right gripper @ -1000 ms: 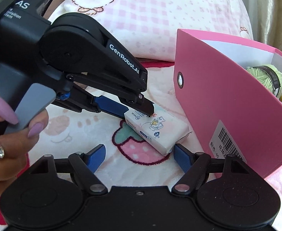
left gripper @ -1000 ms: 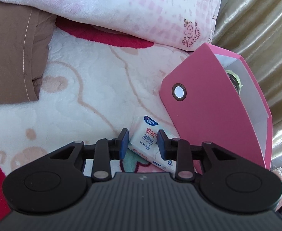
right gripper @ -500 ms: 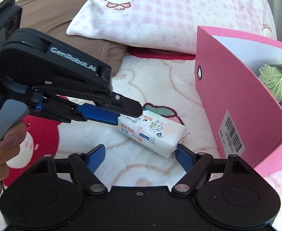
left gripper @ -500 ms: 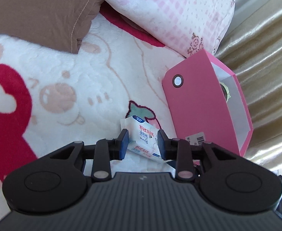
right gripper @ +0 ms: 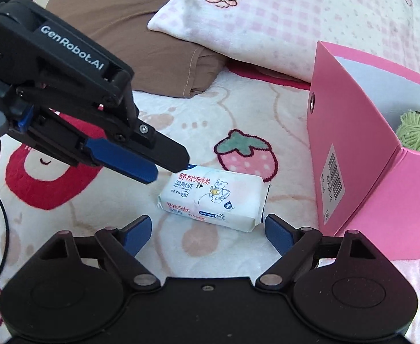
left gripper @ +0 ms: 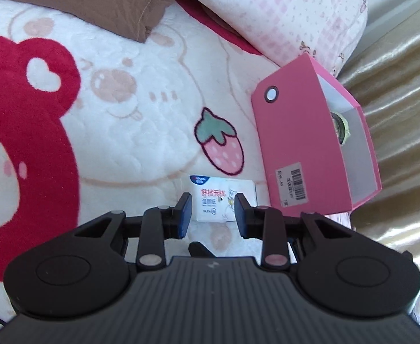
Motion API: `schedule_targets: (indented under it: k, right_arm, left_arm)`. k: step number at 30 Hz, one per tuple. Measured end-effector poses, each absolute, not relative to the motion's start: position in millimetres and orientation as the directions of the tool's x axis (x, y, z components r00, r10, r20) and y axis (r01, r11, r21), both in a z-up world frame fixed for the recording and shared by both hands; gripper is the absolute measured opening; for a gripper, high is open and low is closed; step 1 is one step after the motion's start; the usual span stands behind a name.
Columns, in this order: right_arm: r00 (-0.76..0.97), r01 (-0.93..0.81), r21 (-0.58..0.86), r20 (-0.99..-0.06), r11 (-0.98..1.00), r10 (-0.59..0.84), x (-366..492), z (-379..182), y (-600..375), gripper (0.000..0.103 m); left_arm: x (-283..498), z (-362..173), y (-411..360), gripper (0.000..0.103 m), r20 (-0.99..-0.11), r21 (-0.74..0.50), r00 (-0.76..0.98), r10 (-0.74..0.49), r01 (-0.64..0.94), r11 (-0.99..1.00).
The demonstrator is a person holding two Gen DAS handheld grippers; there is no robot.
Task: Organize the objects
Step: 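Lift the white wipes pack off the blanket with the left gripper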
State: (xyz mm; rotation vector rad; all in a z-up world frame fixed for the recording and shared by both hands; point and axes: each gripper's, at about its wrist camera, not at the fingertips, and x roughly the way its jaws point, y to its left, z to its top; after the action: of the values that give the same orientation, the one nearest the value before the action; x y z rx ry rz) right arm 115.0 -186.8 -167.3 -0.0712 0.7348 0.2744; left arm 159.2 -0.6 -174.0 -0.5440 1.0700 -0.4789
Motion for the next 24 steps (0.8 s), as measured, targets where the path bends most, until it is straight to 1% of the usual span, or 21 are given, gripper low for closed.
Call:
schedule_targets:
  k: [2,5,6,8,9,12,16,18,19,21,23,24]
  right_arm:
    - [0.707,-0.253,0.061,-0.670,0.966,0.227,117.1,-165.8,-187.0,0.090]
    - [0.700,-0.256,0.063,-0.676,0.965,0.230,121.7,-165.5,-182.4,0.090]
    - [0.701,-0.254,0.064,-0.675,0.965,0.229,122.8,-165.0,-181.1,0.091]
    - [0.700,-0.240,0.067,-0.679,0.968,0.220,126.7,-165.5,-179.1,0.092]
    - [0.697,-0.232,0.066,-0.685,0.970,0.213,128.9,-166.3,-177.8,0.092]
    - [0.687,-0.225,0.050,-0.700,0.973,0.194,133.9,-168.7,-172.8,0.095]
    - [0.691,-0.229,0.001,-0.704,0.974,0.163,133.7,-172.0,-166.9,0.095]
    - [0.692,-0.228,-0.003,-0.704,0.974,0.160,131.4,-170.7,-168.7,0.088]
    - [0.688,-0.243,-0.008,-0.707,0.970,0.167,130.5,-169.3,-169.3,0.087]
    - [0.679,-0.266,-0.021,-0.713,0.964,0.172,128.5,-164.9,-171.4,0.080]
    - [0.666,-0.276,-0.002,-0.721,0.961,0.190,126.9,-160.2,-175.6,0.077]
    - [0.659,-0.282,0.012,-0.724,0.959,0.203,125.6,-157.7,-177.8,0.070]
  left_arm:
    - [163.4,-179.6,1.6,0.030,-0.687,-0.628,0.408,-0.601,0.084,0.774]
    - [165.6,-184.6,1.3,0.030,-0.706,-0.579,0.459,-0.539,0.064,0.813]
    - [166.2,-186.7,1.1,0.030,-0.704,-0.581,0.465,-0.538,0.058,0.811]
    - [167.6,-192.3,2.1,0.028,-0.683,-0.618,0.466,-0.563,0.043,0.785]
    - [168.2,-194.6,0.7,0.024,-0.673,-0.635,0.456,-0.582,0.045,0.771]
    - [166.4,-197.9,-5.8,0.024,-0.678,-0.638,0.444,-0.586,0.040,0.769]
    - [163.1,-198.4,-4.0,0.024,-0.674,-0.655,0.443,-0.592,0.015,0.756]
    - [158.9,-196.1,-3.7,0.024,-0.671,-0.651,0.447,-0.591,0.025,0.758]
    - [156.0,-194.0,-4.5,0.024,-0.670,-0.648,0.450,-0.590,0.032,0.761]
    - [148.6,-187.1,-6.7,0.024,-0.672,-0.629,0.464,-0.577,0.054,0.775]
    - [141.1,-180.3,-7.9,0.023,-0.660,-0.630,0.478,-0.580,0.070,0.774]
    - [138.1,-178.3,-7.2,0.021,-0.633,-0.663,0.468,-0.617,0.084,0.744]
